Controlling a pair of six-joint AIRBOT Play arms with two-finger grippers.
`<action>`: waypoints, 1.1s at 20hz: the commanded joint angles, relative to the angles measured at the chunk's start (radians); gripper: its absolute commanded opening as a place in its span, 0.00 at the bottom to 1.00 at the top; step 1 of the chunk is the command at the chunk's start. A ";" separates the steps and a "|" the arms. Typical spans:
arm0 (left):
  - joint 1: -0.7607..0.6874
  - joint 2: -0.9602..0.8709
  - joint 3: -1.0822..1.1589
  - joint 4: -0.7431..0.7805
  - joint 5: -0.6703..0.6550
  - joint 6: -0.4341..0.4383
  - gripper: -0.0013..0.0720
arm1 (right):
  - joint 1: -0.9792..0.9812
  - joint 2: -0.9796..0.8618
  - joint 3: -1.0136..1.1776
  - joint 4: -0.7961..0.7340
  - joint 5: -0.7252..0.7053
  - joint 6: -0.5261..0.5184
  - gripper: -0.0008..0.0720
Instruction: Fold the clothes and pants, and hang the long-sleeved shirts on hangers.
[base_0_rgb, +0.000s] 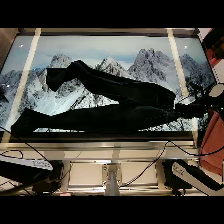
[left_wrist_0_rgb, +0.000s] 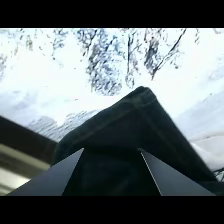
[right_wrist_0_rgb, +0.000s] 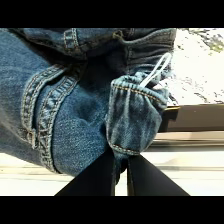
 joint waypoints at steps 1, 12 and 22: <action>0.003 -0.009 0.001 -0.142 0.130 0.015 0.56 | 0.000 0.000 0.001 0.003 -0.007 0.000 0.07; 0.124 -0.018 -0.288 -0.119 0.098 0.360 0.70 | 0.000 0.000 0.001 0.004 -0.042 0.000 0.07; 0.119 -0.017 -0.309 -0.344 0.190 0.667 0.65 | 0.000 0.000 0.001 0.010 -0.043 0.000 0.07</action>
